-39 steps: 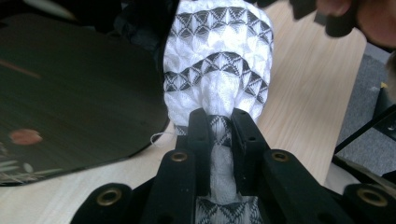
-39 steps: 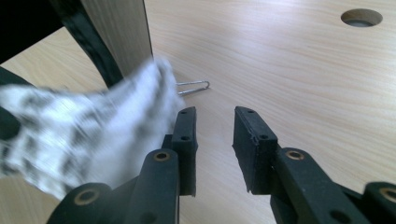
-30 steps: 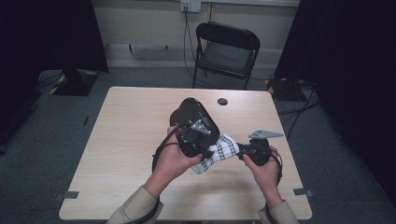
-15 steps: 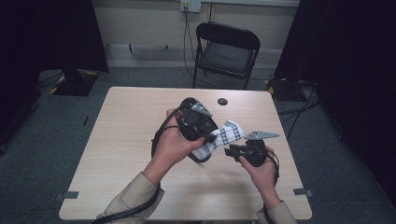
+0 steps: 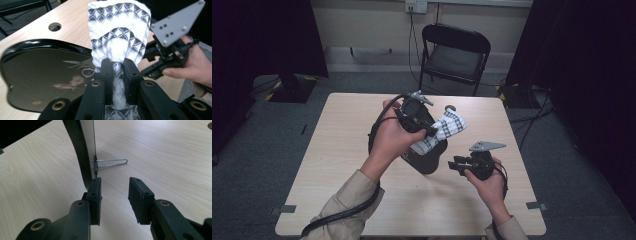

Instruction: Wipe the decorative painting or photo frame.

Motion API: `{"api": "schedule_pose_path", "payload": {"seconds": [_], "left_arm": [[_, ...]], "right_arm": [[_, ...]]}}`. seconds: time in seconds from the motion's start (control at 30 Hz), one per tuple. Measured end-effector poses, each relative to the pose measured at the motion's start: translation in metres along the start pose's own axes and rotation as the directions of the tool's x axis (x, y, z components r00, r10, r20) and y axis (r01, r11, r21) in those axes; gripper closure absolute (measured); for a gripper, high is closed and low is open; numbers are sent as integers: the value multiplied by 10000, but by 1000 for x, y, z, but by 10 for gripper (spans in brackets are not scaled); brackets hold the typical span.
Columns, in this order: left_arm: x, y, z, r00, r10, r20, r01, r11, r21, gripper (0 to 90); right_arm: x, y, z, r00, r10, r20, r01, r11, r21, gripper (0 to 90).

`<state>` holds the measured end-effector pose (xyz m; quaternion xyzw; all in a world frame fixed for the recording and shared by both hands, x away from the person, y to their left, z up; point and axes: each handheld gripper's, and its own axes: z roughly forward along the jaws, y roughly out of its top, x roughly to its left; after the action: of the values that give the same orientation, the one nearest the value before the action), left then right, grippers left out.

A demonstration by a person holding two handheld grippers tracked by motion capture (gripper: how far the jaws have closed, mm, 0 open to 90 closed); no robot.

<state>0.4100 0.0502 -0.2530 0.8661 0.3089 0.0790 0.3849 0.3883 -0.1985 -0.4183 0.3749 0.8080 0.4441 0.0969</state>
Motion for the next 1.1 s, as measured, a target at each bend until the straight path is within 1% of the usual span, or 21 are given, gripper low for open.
{"api": "schedule_pose_path", "payload": {"seconds": [0.07,0.2,0.23,0.27,0.33,0.4,0.43,0.47,0.5,0.57,0.77,0.83,0.87,0.97,1.03,1.1], "left_arm": [[2,2,-2,9999,-15,-107,16,10000,36,805],[8,7,-6,9994,-97,-318,96,9999,-53,805],[9,7,-8,9989,-242,-391,240,9997,-55,805],[11,8,-8,9989,-203,-411,199,9997,-114,804],[14,9,-11,9983,-265,-512,257,9995,-167,805],[19,11,-13,9972,-252,-699,240,9996,-176,805],[20,12,-14,9962,-220,-837,209,9997,-133,804],[21,12,-15,9947,-282,-987,268,9995,-159,804],[23,13,-16,9947,-363,-967,341,9991,-242,804],[28,13,-17,9935,-387,-1069,371,9992,-174,804],[42,8,-20,9891,-830,-1218,786,9961,-406,803],[46,8,-21,9866,-881,-1371,830,9956,-425,803],[47,8,-22,9857,-936,-1399,871,9949,-516,803],[51,9,-24,9823,-938,-1620,869,9950,-491,803],[53,8,-26,9821,-967,-1619,891,9946,-537,803],[56,7,-27,9798,-1026,-1716,937,9938,-592,803]], "right_arm": [[1,0,1,10000,-44,3,44,9999,107,623],[1,0,1,10000,-30,-47,31,10000,93,616],[1,0,1,10000,-35,-50,35,10000,66,616],[1,0,1,10000,-50,-57,50,10000,49,616],[2,0,1,9999,-98,-31,98,9999,61,617],[2,0,1,9999,-115,-49,116,9999,108,617],[3,0,2,9999,-134,-62,134,9998,124,617],[3,0,2,9999,-136,-86,137,9998,125,617],[3,1,2,9998,-128,-120,130,9998,123,617],[4,1,3,9997,-193,-154,195,9997,112,615],[6,2,3,9994,-292,-180,294,9995,105,609],[6,3,3,9994,-257,-241,259,9996,85,605],[7,3,3,9993,-284,-260,287,9995,93,603],[9,3,4,9990,-364,-268,367,9993,113,601],[9,3,4,9987,-403,-303,406,9991,93,600],[9,4,5,9987,-408,-309,412,9991,117,599]]}}
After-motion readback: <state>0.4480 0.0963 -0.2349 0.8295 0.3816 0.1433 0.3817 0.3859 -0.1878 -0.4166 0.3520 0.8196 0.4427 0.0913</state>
